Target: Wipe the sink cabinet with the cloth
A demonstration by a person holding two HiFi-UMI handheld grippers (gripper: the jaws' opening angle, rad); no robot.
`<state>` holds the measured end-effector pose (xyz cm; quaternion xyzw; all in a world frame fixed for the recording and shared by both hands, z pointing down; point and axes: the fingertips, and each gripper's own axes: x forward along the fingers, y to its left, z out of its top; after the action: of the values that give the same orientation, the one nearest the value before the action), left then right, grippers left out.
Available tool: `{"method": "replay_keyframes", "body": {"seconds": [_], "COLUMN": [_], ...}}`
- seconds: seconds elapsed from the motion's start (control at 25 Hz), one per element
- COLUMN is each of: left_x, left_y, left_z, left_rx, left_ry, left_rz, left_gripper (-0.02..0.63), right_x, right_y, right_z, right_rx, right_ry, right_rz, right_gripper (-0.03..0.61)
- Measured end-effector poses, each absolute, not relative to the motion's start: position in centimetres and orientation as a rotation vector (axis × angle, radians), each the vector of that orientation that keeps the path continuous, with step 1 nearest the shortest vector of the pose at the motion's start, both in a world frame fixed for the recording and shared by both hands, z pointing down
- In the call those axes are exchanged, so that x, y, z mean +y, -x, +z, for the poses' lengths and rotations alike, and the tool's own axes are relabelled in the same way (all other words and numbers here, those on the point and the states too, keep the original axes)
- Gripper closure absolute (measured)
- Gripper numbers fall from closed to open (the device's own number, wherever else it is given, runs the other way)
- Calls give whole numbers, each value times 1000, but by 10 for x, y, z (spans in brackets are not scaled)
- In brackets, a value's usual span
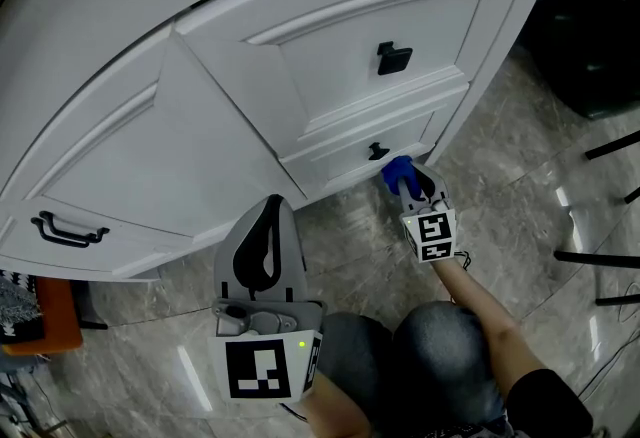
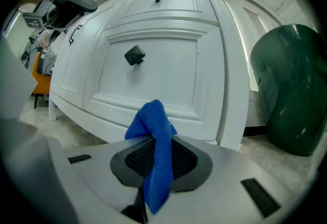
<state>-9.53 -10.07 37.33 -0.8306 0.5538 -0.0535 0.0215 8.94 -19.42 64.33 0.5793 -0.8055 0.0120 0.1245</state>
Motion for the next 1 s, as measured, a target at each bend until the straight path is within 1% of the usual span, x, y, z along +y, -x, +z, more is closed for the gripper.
{"method": "replay_keyframes", "body": {"seconds": [1.0], "left_x": [-100], "left_y": [95], "left_z": [372], "left_rx": [1737], "left_ry": [2577], "left_rz": [-149], "left_gripper": [609], "right_x": [-202], "right_y": [-134], "right_z": [648], "right_rx": [-2261], "right_ry": [-1824], "right_rz": [102], "right_gripper": [519]}}
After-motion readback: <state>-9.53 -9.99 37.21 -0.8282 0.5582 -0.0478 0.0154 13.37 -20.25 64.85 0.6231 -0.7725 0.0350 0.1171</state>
